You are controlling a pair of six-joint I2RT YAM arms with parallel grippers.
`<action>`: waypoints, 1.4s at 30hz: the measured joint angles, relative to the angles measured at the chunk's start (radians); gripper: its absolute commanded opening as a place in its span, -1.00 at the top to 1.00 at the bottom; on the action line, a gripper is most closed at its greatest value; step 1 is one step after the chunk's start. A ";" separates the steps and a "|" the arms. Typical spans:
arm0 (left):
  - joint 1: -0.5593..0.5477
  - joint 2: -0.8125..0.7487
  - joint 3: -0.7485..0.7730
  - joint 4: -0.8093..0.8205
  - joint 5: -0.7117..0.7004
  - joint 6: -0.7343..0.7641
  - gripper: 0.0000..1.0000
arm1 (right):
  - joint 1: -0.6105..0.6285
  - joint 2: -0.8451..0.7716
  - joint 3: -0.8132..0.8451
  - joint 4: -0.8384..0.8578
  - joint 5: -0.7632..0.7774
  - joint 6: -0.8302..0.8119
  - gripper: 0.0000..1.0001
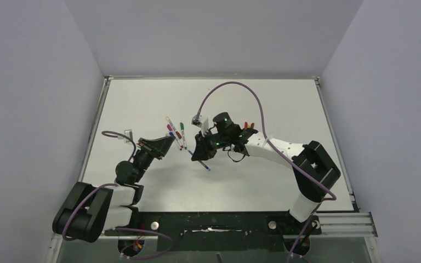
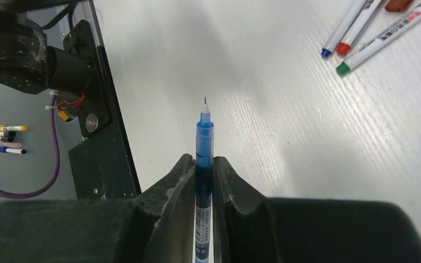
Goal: Open the pen caps
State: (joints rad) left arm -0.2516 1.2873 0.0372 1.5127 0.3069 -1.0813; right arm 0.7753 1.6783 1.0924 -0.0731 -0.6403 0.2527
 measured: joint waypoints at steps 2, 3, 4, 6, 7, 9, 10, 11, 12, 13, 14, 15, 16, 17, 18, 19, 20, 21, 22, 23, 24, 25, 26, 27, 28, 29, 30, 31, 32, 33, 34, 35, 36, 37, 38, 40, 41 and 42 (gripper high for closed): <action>0.000 -0.045 0.000 -0.014 -0.014 0.011 0.98 | 0.005 0.003 0.000 -0.027 0.018 0.003 1.00; 0.000 -0.063 0.000 -0.020 -0.020 0.016 0.98 | 0.010 0.002 -0.001 -0.035 0.025 0.010 1.00; 0.000 -0.075 0.000 -0.023 -0.024 0.019 0.98 | 0.015 -0.001 -0.005 -0.035 0.031 0.015 1.00; 0.000 -0.080 0.000 -0.026 -0.027 0.021 0.98 | 0.026 -0.011 -0.026 -0.032 0.039 0.025 1.00; 0.000 -0.079 0.000 -0.030 -0.028 0.021 0.98 | 0.027 -0.020 -0.040 -0.034 0.043 0.032 1.00; 0.000 -0.070 0.000 -0.032 -0.029 0.021 0.98 | 0.031 -0.038 -0.064 -0.035 0.050 0.040 1.00; 0.000 -0.062 0.000 -0.031 -0.028 0.021 0.98 | 0.033 -0.053 -0.075 -0.040 0.054 0.043 1.00; 0.000 -0.052 0.000 -0.031 -0.025 0.020 0.98 | 0.033 -0.065 -0.081 -0.042 0.057 0.043 1.00; 0.000 -0.043 0.000 -0.031 -0.021 0.019 0.97 | 0.034 -0.083 -0.088 -0.043 0.058 0.043 1.00; 0.000 -0.028 0.000 -0.027 -0.014 0.019 0.97 | 0.035 -0.105 -0.096 -0.042 0.058 0.043 1.00; -0.001 -0.014 0.001 -0.025 -0.008 0.018 0.97 | 0.039 -0.132 -0.105 -0.041 0.058 0.042 1.00; -0.002 -0.002 0.002 -0.019 -0.001 0.015 0.97 | 0.039 -0.156 -0.112 -0.039 0.058 0.041 1.00; -0.003 0.014 0.005 -0.008 0.011 0.012 0.97 | 0.039 -0.188 -0.122 -0.039 0.058 0.039 1.00; -0.005 0.031 0.008 0.002 0.021 0.009 0.97 | 0.042 -0.222 -0.132 -0.037 0.057 0.038 1.00; -0.010 0.047 0.014 0.012 0.032 0.004 0.97 | 0.045 -0.256 -0.141 -0.033 0.057 0.035 1.00; -0.014 0.058 0.019 0.018 0.042 0.000 0.97 | 0.051 -0.290 -0.148 -0.033 0.057 0.032 1.00; -0.021 0.070 0.026 0.022 0.054 -0.008 0.97 | 0.055 -0.322 -0.156 -0.029 0.056 0.029 1.00; -0.027 0.083 0.033 0.023 0.064 -0.012 0.97 | 0.058 -0.348 -0.164 -0.026 0.056 0.025 1.00; -0.032 0.096 0.039 0.024 0.073 -0.016 0.97 | 0.061 -0.384 -0.176 -0.025 0.057 0.019 1.00; -0.038 0.108 0.044 0.024 0.081 -0.019 0.97 | 0.064 -0.407 -0.183 -0.025 0.058 0.015 1.00; -0.042 0.120 0.049 0.025 0.091 -0.021 0.97 | 0.064 -0.434 -0.192 -0.026 0.058 0.009 1.00; -0.045 0.131 0.053 0.024 0.098 -0.025 0.97 | 0.064 -0.456 -0.200 -0.026 0.061 0.004 1.00; -0.049 0.140 0.056 0.025 0.103 -0.028 0.97 | 0.064 -0.476 -0.204 -0.029 0.067 -0.002 1.00; -0.051 0.148 0.060 0.025 0.111 -0.032 0.97 | 0.064 -0.493 -0.205 -0.034 0.077 -0.009 1.00; -0.053 0.153 0.061 0.024 0.114 -0.034 0.97 | 0.064 -0.504 -0.205 -0.037 0.087 -0.013 1.00; -0.055 0.159 0.063 0.024 0.119 -0.035 0.96 | 0.064 -0.515 -0.205 -0.041 0.106 -0.019 1.00; -0.057 0.163 0.065 0.024 0.122 -0.036 0.96 | 0.063 -0.524 -0.205 -0.048 0.131 -0.026 1.00; -0.059 0.166 0.067 0.025 0.125 -0.037 0.96 | 0.063 -0.529 -0.204 -0.058 0.171 -0.031 1.00; -0.061 0.167 0.068 0.025 0.126 -0.037 0.96 | 0.061 -0.532 -0.199 -0.073 0.220 -0.034 1.00; -0.064 0.168 0.070 0.025 0.129 -0.037 0.96 | 0.055 -0.530 -0.190 -0.092 0.274 -0.033 1.00; -0.066 0.169 0.072 0.025 0.129 -0.036 0.96 | 0.042 -0.525 -0.177 -0.114 0.322 -0.031 1.00; -0.069 0.170 0.075 0.025 0.131 -0.036 0.96 | 0.015 -0.510 -0.153 -0.145 0.381 -0.024 0.99; -0.071 0.171 0.078 0.025 0.133 -0.036 0.96 | -0.025 -0.487 -0.121 -0.176 0.446 -0.014 0.99; -0.074 0.172 0.080 0.025 0.134 -0.036 0.96 | -0.075 -0.456 -0.084 -0.203 0.516 -0.003 0.99; -0.076 0.174 0.083 0.025 0.137 -0.035 0.96 | -0.130 -0.422 -0.048 -0.224 0.581 0.009 0.99; -0.080 0.181 0.087 0.025 0.140 -0.033 0.96 | -0.251 -0.347 0.010 -0.254 0.686 0.029 0.99; -0.081 0.185 0.090 0.025 0.141 -0.033 0.96 | -0.302 -0.315 0.026 -0.263 0.722 0.037 0.99; -0.082 0.188 0.093 0.025 0.142 -0.032 0.96 | -0.364 -0.274 0.045 -0.275 0.759 0.046 0.99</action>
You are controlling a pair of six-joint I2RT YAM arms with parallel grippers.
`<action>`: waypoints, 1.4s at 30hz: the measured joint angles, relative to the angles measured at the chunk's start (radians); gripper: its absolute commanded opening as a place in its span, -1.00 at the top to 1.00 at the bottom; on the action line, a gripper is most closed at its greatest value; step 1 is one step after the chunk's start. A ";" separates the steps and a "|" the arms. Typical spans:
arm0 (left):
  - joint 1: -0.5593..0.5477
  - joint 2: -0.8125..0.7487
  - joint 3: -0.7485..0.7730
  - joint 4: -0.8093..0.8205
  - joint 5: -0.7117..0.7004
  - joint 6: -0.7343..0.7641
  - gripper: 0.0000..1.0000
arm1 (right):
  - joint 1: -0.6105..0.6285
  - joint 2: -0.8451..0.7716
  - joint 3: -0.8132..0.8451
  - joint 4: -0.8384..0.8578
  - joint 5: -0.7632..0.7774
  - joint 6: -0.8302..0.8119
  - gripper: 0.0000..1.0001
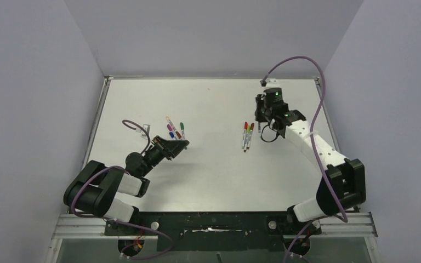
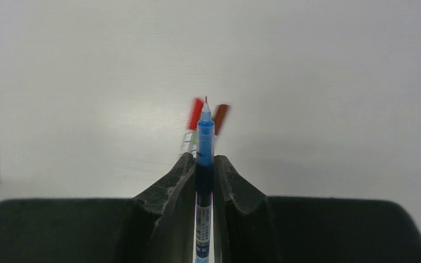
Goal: Open the pen caps
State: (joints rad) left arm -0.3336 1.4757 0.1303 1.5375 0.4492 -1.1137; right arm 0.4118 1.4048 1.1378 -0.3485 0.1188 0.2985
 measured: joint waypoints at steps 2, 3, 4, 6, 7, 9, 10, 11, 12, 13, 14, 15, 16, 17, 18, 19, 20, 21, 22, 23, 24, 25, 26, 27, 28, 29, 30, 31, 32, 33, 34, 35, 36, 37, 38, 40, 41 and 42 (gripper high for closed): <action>-0.001 0.003 0.003 0.000 0.001 0.001 0.96 | -0.102 0.082 0.021 -0.020 0.058 0.014 0.99; -0.001 0.006 0.004 0.000 0.002 0.001 0.96 | -0.146 0.123 0.025 -0.030 0.079 0.021 0.98; -0.002 0.009 0.006 0.000 0.002 0.002 0.96 | -0.175 0.154 0.027 -0.040 0.095 0.024 0.97; -0.002 0.014 0.006 0.000 0.002 0.002 0.95 | -0.225 0.229 0.036 -0.074 0.119 0.032 0.94; -0.002 0.016 0.007 0.000 0.002 0.002 0.95 | -0.240 0.266 0.045 -0.089 0.126 0.033 0.92; -0.005 0.024 0.010 0.000 0.003 0.002 0.95 | -0.255 0.335 0.077 -0.119 0.132 0.035 0.90; -0.005 0.026 0.011 0.000 0.003 0.002 0.95 | -0.259 0.367 0.096 -0.129 0.135 0.035 0.90; -0.006 0.028 0.013 0.000 0.004 0.002 0.95 | -0.261 0.396 0.114 -0.135 0.135 0.035 0.89; -0.006 0.029 0.014 0.000 0.004 0.002 0.95 | -0.261 0.422 0.132 -0.139 0.135 0.035 0.89; -0.006 0.029 0.014 0.000 0.004 0.002 0.95 | -0.261 0.442 0.146 -0.140 0.135 0.035 0.88; -0.006 0.029 0.014 0.000 0.005 0.002 0.95 | -0.262 0.457 0.154 -0.141 0.134 0.035 0.86; -0.006 0.029 0.015 0.000 0.005 0.002 0.95 | -0.263 0.470 0.159 -0.140 0.134 0.035 0.84; -0.006 0.029 0.015 0.000 0.005 0.002 0.95 | -0.267 0.478 0.161 -0.143 0.134 0.035 0.83; -0.006 0.029 0.015 0.000 0.005 0.002 0.95 | -0.267 0.486 0.162 -0.145 0.133 0.035 0.82; -0.006 0.029 0.015 0.000 0.005 0.001 0.95 | -0.269 0.492 0.162 -0.146 0.132 0.035 0.80; -0.006 0.029 0.015 0.000 0.005 0.002 0.95 | -0.271 0.498 0.162 -0.149 0.132 0.035 0.78; -0.006 0.029 0.015 0.000 0.005 0.001 0.95 | -0.274 0.501 0.162 -0.150 0.132 0.035 0.76; -0.006 0.030 0.016 0.000 0.005 0.001 0.95 | -0.276 0.505 0.162 -0.150 0.132 0.035 0.75; -0.006 0.031 0.017 0.000 0.007 0.000 0.95 | -0.279 0.507 0.162 -0.151 0.131 0.035 0.73; -0.006 0.032 0.017 0.000 0.010 0.000 0.95 | -0.280 0.507 0.162 -0.154 0.129 0.035 0.71; -0.006 0.033 0.017 0.000 0.012 0.000 0.95 | -0.281 0.507 0.162 -0.156 0.126 0.034 0.69; -0.006 0.034 0.017 0.000 0.013 0.000 0.95 | -0.281 0.507 0.162 -0.155 0.124 0.034 0.67; -0.006 0.034 0.017 0.000 0.015 -0.001 0.95 | -0.281 0.507 0.162 -0.156 0.123 0.034 0.64; -0.006 0.034 0.017 0.000 0.016 0.000 0.96 | -0.282 0.508 0.162 -0.158 0.119 0.034 0.60; -0.006 0.034 0.017 0.000 0.018 0.000 0.95 | -0.282 0.508 0.162 -0.159 0.116 0.034 0.57; -0.006 0.034 0.017 0.000 0.019 0.000 0.95 | -0.282 0.508 0.162 -0.160 0.112 0.035 0.56; -0.006 0.034 0.017 0.000 0.020 0.000 0.95 | -0.282 0.508 0.162 -0.161 0.109 0.035 0.53; -0.006 0.034 0.017 0.000 0.020 0.000 0.95 | -0.282 0.509 0.162 -0.161 0.106 0.034 0.50; -0.006 0.034 0.017 0.000 0.020 0.000 0.95 | -0.282 0.511 0.161 -0.161 0.105 0.035 0.47; -0.006 0.034 0.017 0.000 0.020 0.000 0.95 | -0.282 0.516 0.162 -0.160 0.105 0.034 0.42; -0.006 0.034 0.017 0.000 0.020 0.000 0.95 | -0.282 0.523 0.161 -0.161 0.103 0.034 0.40; -0.006 0.034 0.017 0.000 0.021 0.000 0.95 | -0.282 0.529 0.159 -0.160 0.099 0.034 0.40; -0.006 0.034 0.017 0.000 0.021 0.000 0.95 | -0.281 0.535 0.156 -0.158 0.098 0.036 0.40; -0.006 0.034 0.017 0.000 0.022 0.000 0.95 | -0.281 0.535 0.156 -0.154 0.097 0.034 0.40; -0.006 0.034 0.017 0.000 0.023 0.000 0.95 | -0.281 0.535 0.156 -0.153 0.096 0.034 0.40; -0.006 0.034 0.017 0.000 0.024 0.000 0.96 | -0.282 0.535 0.155 -0.149 0.094 0.034 0.39; -0.006 0.034 0.017 0.000 0.024 0.000 0.95 | -0.282 0.535 0.155 -0.149 0.094 0.034 0.39; -0.006 0.034 0.017 0.000 0.024 0.000 0.95 | -0.282 0.535 0.154 -0.148 0.094 0.034 0.37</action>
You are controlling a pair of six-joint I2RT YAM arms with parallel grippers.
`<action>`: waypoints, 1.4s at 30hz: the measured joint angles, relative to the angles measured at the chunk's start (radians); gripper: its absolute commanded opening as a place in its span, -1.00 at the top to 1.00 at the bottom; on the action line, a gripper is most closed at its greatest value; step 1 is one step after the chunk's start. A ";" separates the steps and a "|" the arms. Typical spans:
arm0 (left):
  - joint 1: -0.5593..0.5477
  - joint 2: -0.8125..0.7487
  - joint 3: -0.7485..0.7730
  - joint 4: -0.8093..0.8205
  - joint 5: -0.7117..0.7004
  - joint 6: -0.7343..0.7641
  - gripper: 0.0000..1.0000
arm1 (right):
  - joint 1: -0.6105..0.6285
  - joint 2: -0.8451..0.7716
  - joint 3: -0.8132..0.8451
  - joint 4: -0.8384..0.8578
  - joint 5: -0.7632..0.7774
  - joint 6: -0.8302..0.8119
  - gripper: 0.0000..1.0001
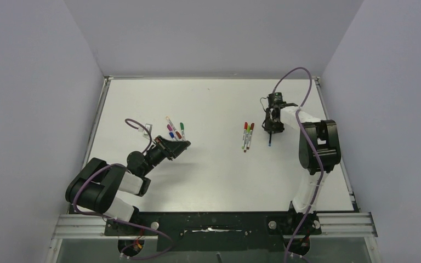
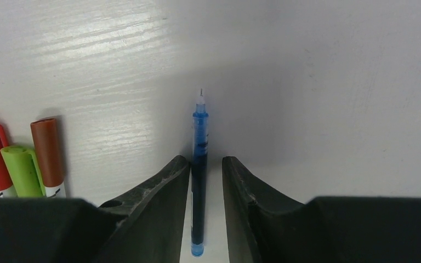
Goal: Open the pen caps
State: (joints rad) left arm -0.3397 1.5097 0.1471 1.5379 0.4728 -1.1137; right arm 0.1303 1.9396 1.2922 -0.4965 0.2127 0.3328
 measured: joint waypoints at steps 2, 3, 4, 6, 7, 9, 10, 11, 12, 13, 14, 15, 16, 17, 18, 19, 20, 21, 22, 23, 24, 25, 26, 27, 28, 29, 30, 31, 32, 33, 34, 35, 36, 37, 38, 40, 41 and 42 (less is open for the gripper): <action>0.000 0.000 0.000 0.000 0.000 0.000 0.95 | 0.000 0.000 0.000 0.000 0.000 0.000 0.31; 0.000 0.000 0.000 0.000 0.000 0.000 0.95 | -0.001 0.000 0.000 0.001 0.000 -0.001 0.28; 0.000 0.000 0.000 0.000 0.000 0.001 0.95 | -0.001 0.000 0.000 0.001 0.000 0.000 0.26; 0.000 0.000 0.000 0.000 0.000 0.005 0.95 | -0.001 -0.002 0.000 0.001 -0.003 -0.001 0.22; 0.000 0.000 0.000 0.000 0.001 0.009 0.96 | -0.004 -0.003 -0.001 0.001 -0.007 -0.001 0.18; 0.000 0.000 0.000 0.000 0.001 0.022 0.96 | -0.006 -0.010 -0.005 0.000 -0.015 -0.001 0.12; 0.000 0.000 0.001 -0.001 0.001 0.029 0.96 | -0.006 -0.018 -0.010 -0.002 -0.020 -0.002 0.12; 0.000 0.000 0.004 -0.002 0.001 0.039 0.96 | -0.006 -0.030 -0.013 -0.006 -0.023 -0.003 0.11; 0.000 0.000 0.009 -0.006 0.001 0.050 0.96 | -0.006 -0.042 -0.016 -0.009 -0.027 -0.003 0.11; 0.000 0.000 0.017 -0.017 0.001 0.063 0.96 | -0.006 -0.056 -0.016 -0.012 -0.032 -0.003 0.11; -0.002 0.000 0.025 -0.031 -0.002 0.077 0.96 | -0.006 -0.070 -0.016 -0.013 -0.034 -0.003 0.11; -0.006 -0.004 0.039 -0.063 -0.009 0.096 0.96 | -0.006 -0.087 -0.016 -0.013 -0.039 -0.003 0.11; -0.013 -0.013 0.058 -0.116 -0.023 0.123 0.96 | -0.006 -0.103 -0.016 -0.012 -0.042 -0.004 0.11; -0.023 -0.023 0.074 -0.165 -0.037 0.146 0.96 | -0.006 -0.118 -0.016 -0.011 -0.047 -0.003 0.10; -0.040 -0.041 0.102 -0.242 -0.063 0.182 0.96 | -0.005 -0.132 -0.017 -0.008 -0.052 -0.003 0.10; -0.064 -0.060 0.137 -0.332 -0.100 0.219 0.96 | -0.005 -0.143 -0.017 -0.005 -0.059 -0.003 0.10; -0.097 -0.077 0.181 -0.428 -0.143 0.258 0.95 | -0.005 -0.153 -0.017 -0.001 -0.066 -0.003 0.09; -0.133 -0.088 0.232 -0.526 -0.188 0.296 0.95 | -0.002 -0.159 -0.017 0.002 -0.071 -0.003 0.09; -0.168 -0.092 0.285 -0.614 -0.233 0.327 0.95 | 0.002 -0.166 -0.018 0.004 -0.077 -0.003 0.09; -0.202 -0.090 0.345 -0.705 -0.278 0.359 0.95 | 0.005 -0.171 -0.019 0.007 -0.082 -0.003 0.09; -0.229 -0.083 0.402 -0.787 -0.318 0.385 0.95 | 0.011 -0.177 -0.021 0.010 -0.089 -0.003 0.09; -0.246 -0.071 0.449 -0.844 -0.346 0.402 0.95 | 0.017 -0.181 -0.022 0.010 -0.093 -0.003 0.09; -0.259 -0.046 0.515 -0.921 -0.380 0.421 0.96 | 0.026 -0.184 -0.023 0.012 -0.098 -0.003 0.09; -0.269 -0.009 0.586 -0.990 -0.418 0.438 0.96 | 0.035 -0.186 -0.024 0.013 -0.103 -0.003 0.09; -0.276 0.035 0.656 -1.052 -0.455 0.452 0.96 | 0.043 -0.188 -0.026 0.016 -0.108 -0.003 0.09; -0.282 0.084 0.721 -1.111 -0.491 0.468 0.96 | 0.051 -0.190 -0.029 0.017 -0.114 -0.003 0.09; -0.288 0.131 0.778 -1.164 -0.527 0.479 0.96 | 0.058 -0.193 -0.031 0.018 -0.120 -0.003 0.09; -0.291 0.169 0.818 -1.206 -0.552 0.488 0.96 | 0.063 -0.195 -0.033 0.018 -0.124 -0.003 0.09; -0.296 0.214 0.861 -1.258 -0.583 0.496 0.96 | 0.071 -0.197 -0.034 0.018 -0.129 -0.003 0.09; -0.301 0.257 0.896 -1.306 -0.610 0.502 0.96 | 0.077 -0.198 -0.034 0.021 -0.134 -0.003 0.09; -0.303 0.296 0.924 -1.351 -0.637 0.508 0.96 | 0.081 -0.198 -0.035 0.024 -0.139 -0.003 0.09; -0.307 0.332 0.946 -1.394 -0.662 0.514 0.96 | 0.083 -0.198 -0.037 0.028 -0.144 -0.003 0.09; -0.310 0.363 0.962 -1.434 -0.685 0.520 0.96 | 0.084 -0.199 -0.040 0.031 -0.146 -0.003 0.09; -0.312 0.390 0.974 -1.471 -0.706 0.524 0.96 | 0.085 -0.199 -0.042 0.032 -0.147 -0.003 0.09; -0.312 0.409 0.983 -1.498 -0.720 0.528 0.96 | 0.086 -0.199 -0.043 0.032 -0.150 -0.003 0.09; -0.314 0.445 1.008 -1.540 -0.753 0.535 0.96 | 0.087 -0.199 -0.047 0.032 -0.155 -0.003 0.09; -0.314 0.454 1.029 -1.560 -0.759 0.538 0.95 | 0.087 -0.199 -0.047 0.032 -0.158 -0.003 0.09; -0.314 0.465 1.043 -1.570 -0.769 0.542 0.94 | 0.088 -0.199 -0.047 0.033 -0.161 -0.003 0.09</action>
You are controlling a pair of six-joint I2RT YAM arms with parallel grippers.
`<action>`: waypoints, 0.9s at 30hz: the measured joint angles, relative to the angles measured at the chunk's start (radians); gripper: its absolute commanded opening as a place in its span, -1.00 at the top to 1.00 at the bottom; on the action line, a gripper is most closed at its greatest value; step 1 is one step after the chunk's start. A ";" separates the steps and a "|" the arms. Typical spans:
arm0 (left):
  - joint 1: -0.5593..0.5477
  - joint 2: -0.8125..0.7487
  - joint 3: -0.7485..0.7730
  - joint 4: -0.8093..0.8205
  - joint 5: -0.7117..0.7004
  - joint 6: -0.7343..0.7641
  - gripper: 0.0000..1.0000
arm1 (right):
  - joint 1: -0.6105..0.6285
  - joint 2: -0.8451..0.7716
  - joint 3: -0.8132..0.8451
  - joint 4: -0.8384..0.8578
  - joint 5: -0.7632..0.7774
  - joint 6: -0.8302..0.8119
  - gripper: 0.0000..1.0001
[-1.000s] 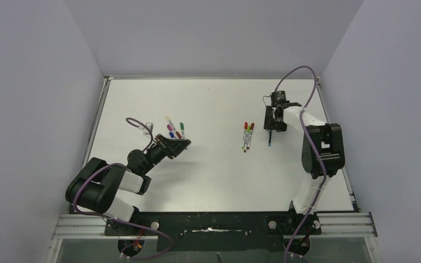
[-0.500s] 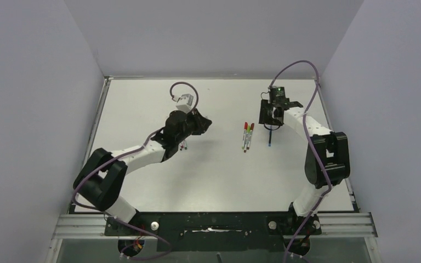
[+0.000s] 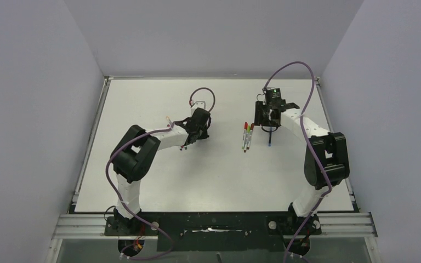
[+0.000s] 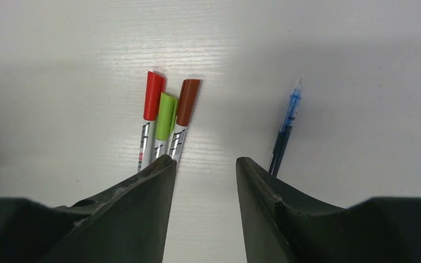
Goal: Open the pen caps
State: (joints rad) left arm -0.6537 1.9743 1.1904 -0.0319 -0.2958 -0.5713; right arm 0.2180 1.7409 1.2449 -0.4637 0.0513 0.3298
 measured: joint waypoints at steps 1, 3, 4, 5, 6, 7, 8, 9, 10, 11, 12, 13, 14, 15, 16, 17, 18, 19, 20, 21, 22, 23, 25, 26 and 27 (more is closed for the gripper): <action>0.000 0.008 0.009 -0.004 -0.007 0.002 0.93 | 0.000 0.000 0.000 0.001 -0.002 0.000 0.09; -0.002 0.014 0.020 -0.016 -0.014 0.005 0.89 | 0.003 0.000 0.000 0.004 -0.005 0.000 0.09; -0.005 0.016 0.024 -0.019 -0.019 0.006 0.86 | 0.004 0.000 0.000 0.005 -0.006 0.000 0.09; -0.007 0.017 0.026 -0.021 -0.026 0.008 0.83 | 0.005 0.000 0.000 0.006 -0.007 0.000 0.09; -0.009 0.018 0.027 -0.023 -0.032 0.008 0.78 | 0.006 0.000 0.000 0.007 -0.008 0.000 0.09; -0.011 0.018 0.027 -0.024 -0.037 0.008 0.74 | 0.006 0.000 0.000 0.007 -0.009 0.000 0.09; -0.013 0.019 0.028 -0.025 -0.041 0.008 0.69 | 0.006 0.000 0.000 0.006 -0.010 0.000 0.09; -0.014 0.019 0.028 -0.026 -0.045 0.008 0.65 | 0.007 0.000 0.000 0.007 -0.011 0.000 0.09; -0.015 0.019 0.028 -0.026 -0.048 0.008 0.63 | 0.008 0.000 0.000 0.007 -0.011 0.000 0.09; -0.017 0.019 0.028 -0.027 -0.050 0.008 0.60 | 0.010 0.000 0.000 0.007 -0.011 0.000 0.09; -0.018 0.019 0.028 -0.028 -0.054 0.008 0.56 | 0.012 0.000 0.000 0.007 -0.011 0.000 0.09; -0.019 0.019 0.028 -0.029 -0.056 0.008 0.53 | 0.012 0.000 0.000 0.007 -0.011 0.000 0.09; -0.019 0.019 0.028 -0.029 -0.059 0.009 0.51 | 0.012 0.000 0.000 0.007 -0.011 0.000 0.09; -0.020 0.019 0.028 -0.030 -0.061 0.009 0.49 | 0.012 0.000 0.000 0.007 -0.012 0.000 0.09; -0.021 0.019 0.028 -0.031 -0.063 0.009 0.46 | 0.012 0.000 0.000 0.007 -0.013 0.000 0.09; -0.022 0.019 0.028 -0.032 -0.064 0.010 0.43 | 0.012 0.000 0.000 0.007 -0.015 0.000 0.09; -0.022 0.019 0.028 -0.032 -0.066 0.010 0.42 | 0.012 0.000 0.000 0.007 -0.017 0.000 0.09; -0.024 0.019 0.028 -0.032 -0.068 0.011 0.39 | 0.012 0.000 0.000 0.007 -0.018 0.000 0.09; -0.026 0.019 0.028 -0.032 -0.070 0.011 0.38 | 0.012 0.000 0.000 0.007 -0.019 0.000 0.09; -0.026 0.019 0.028 -0.033 -0.073 0.011 0.37 | 0.012 0.000 0.000 0.007 -0.019 0.000 0.09; -0.028 0.019 0.028 -0.033 -0.075 0.012 0.37 | 0.013 0.000 0.000 0.007 -0.019 0.000 0.09; -0.029 0.019 0.028 -0.034 -0.077 0.012 0.36 | 0.013 0.000 0.000 0.007 -0.019 0.000 0.09; -0.031 0.019 0.028 -0.035 -0.082 0.012 0.36 | 0.013 0.000 0.000 0.007 -0.019 0.000 0.09; -0.032 0.019 0.028 -0.037 -0.084 0.012 0.36 | 0.013 0.000 0.000 0.007 -0.019 0.000 0.09; -0.032 0.018 0.028 -0.039 -0.086 0.013 0.35 | 0.013 0.000 0.000 0.008 -0.020 0.000 0.09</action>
State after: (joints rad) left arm -0.6857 1.9919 1.2182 -0.0711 -0.3817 -0.5587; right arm 0.2306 1.7409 1.2449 -0.4561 0.0315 0.3298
